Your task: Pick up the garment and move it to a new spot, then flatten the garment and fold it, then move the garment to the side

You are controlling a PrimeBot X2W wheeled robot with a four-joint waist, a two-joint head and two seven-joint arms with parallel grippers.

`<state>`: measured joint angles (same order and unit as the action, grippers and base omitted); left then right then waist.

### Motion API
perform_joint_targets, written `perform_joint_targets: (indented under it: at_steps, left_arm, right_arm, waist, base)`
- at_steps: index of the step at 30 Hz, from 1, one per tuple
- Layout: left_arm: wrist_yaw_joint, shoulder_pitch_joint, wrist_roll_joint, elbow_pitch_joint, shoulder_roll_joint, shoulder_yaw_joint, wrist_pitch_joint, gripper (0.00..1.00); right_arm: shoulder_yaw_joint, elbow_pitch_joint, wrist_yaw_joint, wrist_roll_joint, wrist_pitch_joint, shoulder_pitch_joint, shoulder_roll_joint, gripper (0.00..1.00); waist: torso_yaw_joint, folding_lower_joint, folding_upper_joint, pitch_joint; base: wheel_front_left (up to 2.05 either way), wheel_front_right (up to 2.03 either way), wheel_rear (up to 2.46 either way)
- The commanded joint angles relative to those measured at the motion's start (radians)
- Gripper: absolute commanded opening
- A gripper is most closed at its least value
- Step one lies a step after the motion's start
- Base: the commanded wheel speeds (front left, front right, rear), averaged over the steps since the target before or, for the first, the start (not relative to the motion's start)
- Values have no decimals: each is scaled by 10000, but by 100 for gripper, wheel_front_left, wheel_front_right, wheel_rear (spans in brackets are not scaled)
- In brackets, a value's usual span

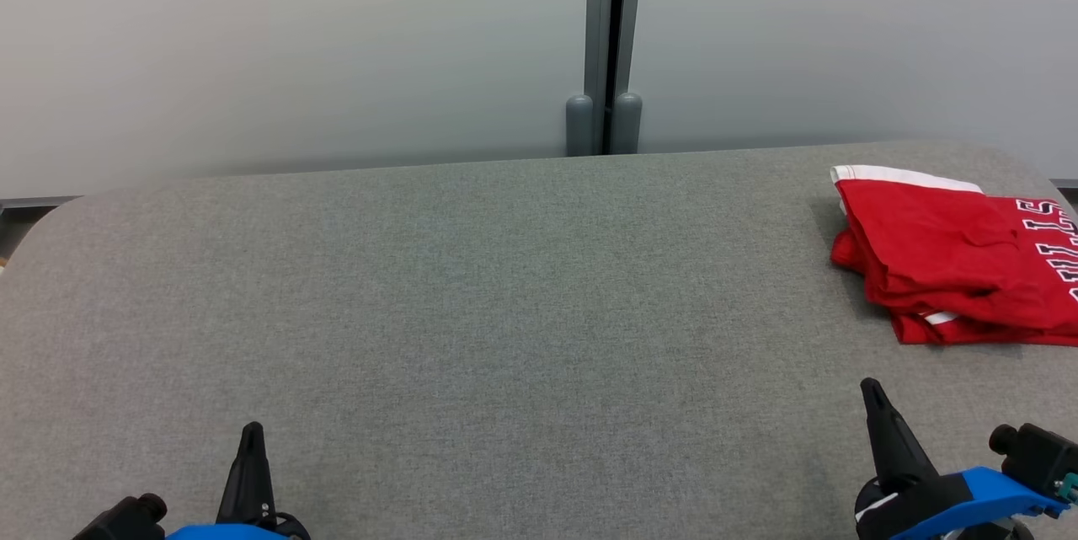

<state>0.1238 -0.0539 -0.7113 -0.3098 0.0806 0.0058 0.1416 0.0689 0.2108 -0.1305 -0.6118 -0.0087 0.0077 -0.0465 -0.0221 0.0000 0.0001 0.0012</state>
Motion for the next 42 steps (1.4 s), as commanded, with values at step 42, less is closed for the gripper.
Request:
perform_joint_targets:
  at_steps: [42]
  left_arm:
    - [66, 1068, -4863, 444, -148, 631, -1392, 0]
  right_arm:
    - [267, 123, -4, -5418, 672, -792, -45, 0]
  waist:
    - [93, 0, -1, 8]
  base:
    - [0, 0, 0]
